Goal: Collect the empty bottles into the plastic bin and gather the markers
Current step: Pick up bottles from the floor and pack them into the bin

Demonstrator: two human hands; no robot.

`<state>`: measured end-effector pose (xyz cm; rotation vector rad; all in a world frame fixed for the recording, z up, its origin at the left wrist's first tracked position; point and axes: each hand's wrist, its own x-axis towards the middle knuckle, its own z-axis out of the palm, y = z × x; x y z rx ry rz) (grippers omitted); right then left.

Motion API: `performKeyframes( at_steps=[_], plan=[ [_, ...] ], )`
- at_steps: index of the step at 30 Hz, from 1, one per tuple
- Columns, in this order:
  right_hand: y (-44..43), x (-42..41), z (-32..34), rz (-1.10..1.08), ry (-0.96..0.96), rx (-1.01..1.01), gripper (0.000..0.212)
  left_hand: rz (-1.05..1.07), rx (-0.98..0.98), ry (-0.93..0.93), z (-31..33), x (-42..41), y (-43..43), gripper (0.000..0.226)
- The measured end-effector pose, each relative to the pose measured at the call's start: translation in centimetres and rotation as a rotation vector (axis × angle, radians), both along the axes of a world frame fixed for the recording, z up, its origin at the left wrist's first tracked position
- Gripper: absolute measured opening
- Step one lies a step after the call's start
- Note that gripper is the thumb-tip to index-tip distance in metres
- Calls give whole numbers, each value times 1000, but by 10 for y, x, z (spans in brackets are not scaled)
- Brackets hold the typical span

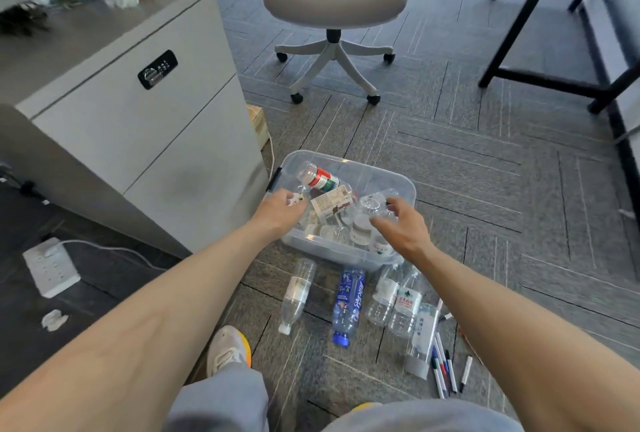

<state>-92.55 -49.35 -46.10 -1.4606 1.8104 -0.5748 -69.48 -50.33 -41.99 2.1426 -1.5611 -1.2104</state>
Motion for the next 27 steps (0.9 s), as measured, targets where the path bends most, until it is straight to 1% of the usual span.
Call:
performKeyframes(
  at_steps=[2, 6, 8, 11, 14, 18, 19, 23, 27],
  plan=[
    [11, 10, 5, 41, -4, -7, 63, 5, 10, -1, 0, 4, 12, 58],
    [33, 27, 13, 130, 3, -43, 50, -6, 3, -22, -2, 9, 34, 55],
    [43, 30, 9, 132, 0, -40, 50, -13, 19, -25, -9, 12, 45, 54],
    [58, 32, -11, 120, 8, -6, 57, -41, 65, -49, -30, 15, 62, 51],
    [73, 32, -40, 125, 38, 67, 62, -58, 108, -59, -58, 13, 77, 49],
    [95, 33, -99, 140, 79, 146, 67, -85, 198, -61, -114, 9, 93, 50],
    [99, 33, -119, 149, 89, 167, 66, -84, 218, -57, -130, 9, 96, 51],
    [106, 40, -177, 135, 108, 228, 47, -45, 293, -63, -196, 9, 98, 52],
    [95, 42, -225, 91, 113, 249, 44, 69, 351, -30, -259, 5, 82, 66]
  ],
)
